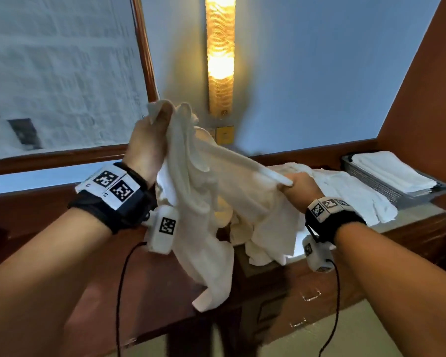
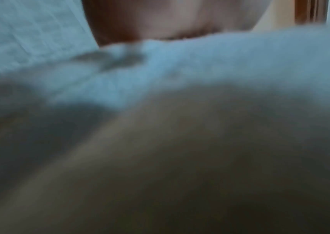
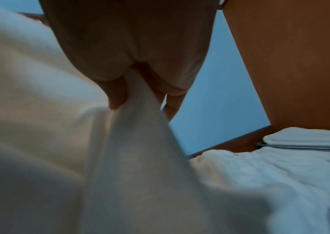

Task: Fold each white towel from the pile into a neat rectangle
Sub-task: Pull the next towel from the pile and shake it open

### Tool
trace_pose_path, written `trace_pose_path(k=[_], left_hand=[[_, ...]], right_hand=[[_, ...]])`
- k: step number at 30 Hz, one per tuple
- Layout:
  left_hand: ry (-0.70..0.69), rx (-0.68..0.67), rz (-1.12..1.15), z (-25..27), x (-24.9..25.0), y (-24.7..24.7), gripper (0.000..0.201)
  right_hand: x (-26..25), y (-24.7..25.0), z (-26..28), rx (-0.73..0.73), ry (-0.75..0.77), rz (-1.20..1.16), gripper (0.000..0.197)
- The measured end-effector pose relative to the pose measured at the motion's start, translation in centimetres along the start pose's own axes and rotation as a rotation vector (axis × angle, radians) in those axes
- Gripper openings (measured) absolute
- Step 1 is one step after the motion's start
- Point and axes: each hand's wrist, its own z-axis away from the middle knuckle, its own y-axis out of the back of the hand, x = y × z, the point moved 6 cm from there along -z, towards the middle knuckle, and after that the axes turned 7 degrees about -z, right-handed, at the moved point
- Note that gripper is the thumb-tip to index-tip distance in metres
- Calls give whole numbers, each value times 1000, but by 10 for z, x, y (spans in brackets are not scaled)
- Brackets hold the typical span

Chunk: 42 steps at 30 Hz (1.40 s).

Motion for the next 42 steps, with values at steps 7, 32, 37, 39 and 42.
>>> trace_pose_path(k=[7,32,37,39,42], left_hand=[[105,-72,131,75,-18,82,42],[115,168,-296,147,-53,237,24],[158,-395,-248,153,-48,222,8],[73,-620,-329,154,-42,226,11],[-99,-563,-405,136,-24,248,22]], right_hand=[[-184,-65,50,-149,361,-59,31],[-166,-169,141,-145,207,-381,31],[-221,-117,125,81,263,-540,23],[-253,-93,124,127,328,-571,17],[-309,-67,133,119,519,-652,15]])
